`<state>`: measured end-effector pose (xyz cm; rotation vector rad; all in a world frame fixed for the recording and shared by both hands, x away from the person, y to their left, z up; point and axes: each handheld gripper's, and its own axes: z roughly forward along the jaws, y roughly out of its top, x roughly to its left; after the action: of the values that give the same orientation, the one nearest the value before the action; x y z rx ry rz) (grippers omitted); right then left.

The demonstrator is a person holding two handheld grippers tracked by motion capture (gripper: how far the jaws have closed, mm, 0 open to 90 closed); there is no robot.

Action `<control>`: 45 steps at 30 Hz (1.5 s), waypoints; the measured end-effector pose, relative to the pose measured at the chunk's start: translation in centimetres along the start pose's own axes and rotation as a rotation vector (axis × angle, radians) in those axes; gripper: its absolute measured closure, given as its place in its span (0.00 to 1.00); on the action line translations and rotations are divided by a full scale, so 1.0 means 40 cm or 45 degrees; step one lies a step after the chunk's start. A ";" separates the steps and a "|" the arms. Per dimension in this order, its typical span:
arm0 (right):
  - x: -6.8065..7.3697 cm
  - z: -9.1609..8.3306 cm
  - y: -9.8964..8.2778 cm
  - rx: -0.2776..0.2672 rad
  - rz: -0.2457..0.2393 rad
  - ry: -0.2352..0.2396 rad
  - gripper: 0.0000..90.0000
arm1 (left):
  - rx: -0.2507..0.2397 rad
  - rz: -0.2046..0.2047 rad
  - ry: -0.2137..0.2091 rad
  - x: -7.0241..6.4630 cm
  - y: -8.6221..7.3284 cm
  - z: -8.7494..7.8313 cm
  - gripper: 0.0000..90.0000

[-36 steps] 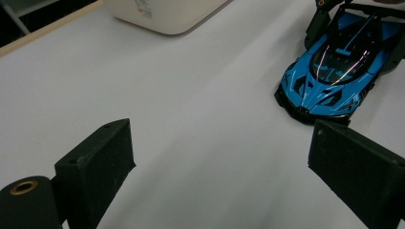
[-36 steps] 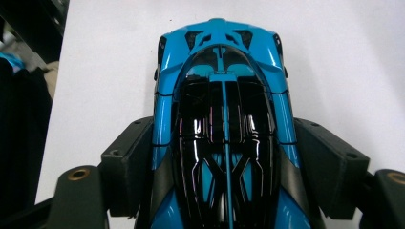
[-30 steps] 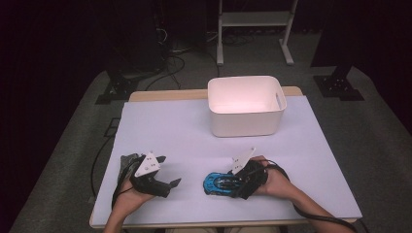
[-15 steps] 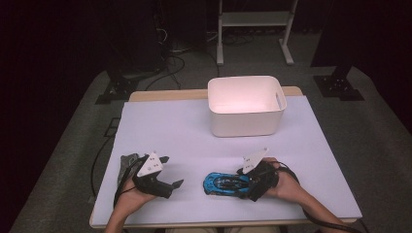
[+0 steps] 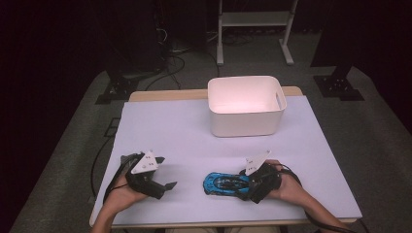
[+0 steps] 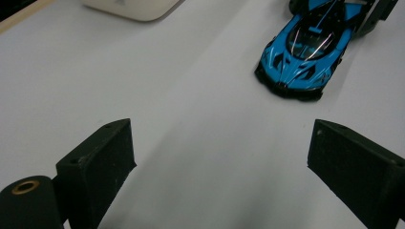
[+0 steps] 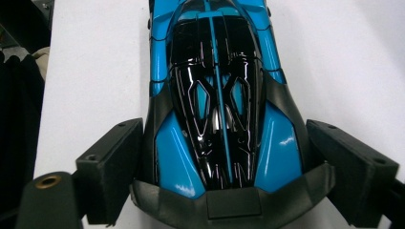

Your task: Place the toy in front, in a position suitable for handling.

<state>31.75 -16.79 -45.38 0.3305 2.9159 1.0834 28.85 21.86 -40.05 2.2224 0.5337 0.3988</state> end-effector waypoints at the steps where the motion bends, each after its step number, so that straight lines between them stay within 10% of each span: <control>1: 0.001 0.000 0.000 -0.003 0.014 0.008 0.15 | 0.005 -0.008 0.003 0.007 -0.005 -0.009 0.09; 9: 0.001 0.001 -0.004 -0.006 -0.010 0.003 0.14 | 0.120 -0.045 0.059 0.074 -0.055 -0.080 0.16; 25: -0.003 0.000 -0.010 -0.029 -0.013 0.019 0.14 | 0.277 -0.112 0.057 0.115 -0.139 -0.056 0.48; 38: 0.004 0.002 -0.014 -0.033 -0.044 -0.005 0.14 | 0.258 -0.109 0.054 0.114 -0.154 -0.039 0.83; 45: 0.009 0.003 -0.014 -0.030 -0.049 -0.018 0.14 | 0.187 -0.070 -0.048 0.097 -0.114 -0.048 0.86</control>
<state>31.31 -17.06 -45.80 0.2798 2.8821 1.1041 30.24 27.69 -41.91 2.3448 0.6202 0.2968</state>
